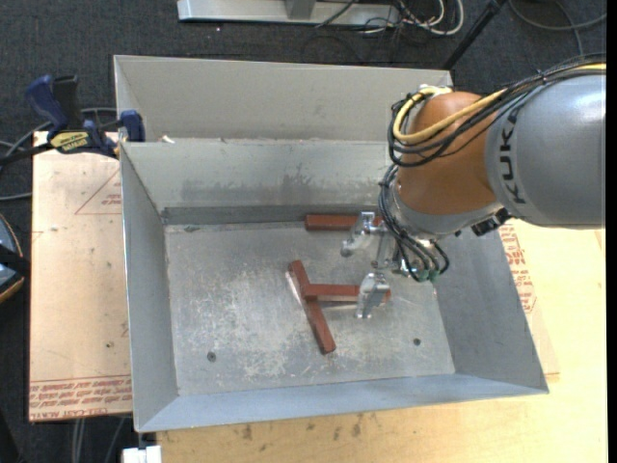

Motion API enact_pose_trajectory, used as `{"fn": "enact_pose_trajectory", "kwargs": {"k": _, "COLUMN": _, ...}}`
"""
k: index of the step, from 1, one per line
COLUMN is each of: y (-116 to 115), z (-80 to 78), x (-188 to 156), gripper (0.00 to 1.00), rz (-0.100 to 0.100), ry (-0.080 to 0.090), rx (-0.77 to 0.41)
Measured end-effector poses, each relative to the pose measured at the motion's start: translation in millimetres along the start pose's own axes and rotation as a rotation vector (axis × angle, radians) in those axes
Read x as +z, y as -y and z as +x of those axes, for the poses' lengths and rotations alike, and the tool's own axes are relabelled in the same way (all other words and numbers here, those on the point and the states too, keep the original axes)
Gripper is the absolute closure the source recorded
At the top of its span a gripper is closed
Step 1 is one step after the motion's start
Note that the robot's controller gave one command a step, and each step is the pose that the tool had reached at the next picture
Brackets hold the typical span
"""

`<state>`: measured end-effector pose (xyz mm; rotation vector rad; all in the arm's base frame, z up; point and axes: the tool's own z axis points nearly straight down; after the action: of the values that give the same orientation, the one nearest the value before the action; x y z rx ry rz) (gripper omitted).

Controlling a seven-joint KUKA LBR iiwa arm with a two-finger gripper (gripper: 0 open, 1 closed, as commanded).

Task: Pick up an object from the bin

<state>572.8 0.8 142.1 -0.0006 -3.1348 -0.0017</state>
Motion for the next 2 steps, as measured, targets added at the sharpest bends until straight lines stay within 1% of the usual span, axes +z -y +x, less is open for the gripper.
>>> {"fn": "enact_pose_trajectory", "kwargs": {"k": 1, "y": 0.0, "z": -1.9, "x": -4.4, "gripper": 0.00, "rz": 0.000, "ry": 0.008, "rx": 0.000}}
{"fn": "enact_pose_trajectory", "kwargs": {"k": 2, "y": 22.7, "z": -26.4, "x": 62.8, "gripper": 0.00, "rz": 0.000, "ry": 0.014, "rx": 0.033}}
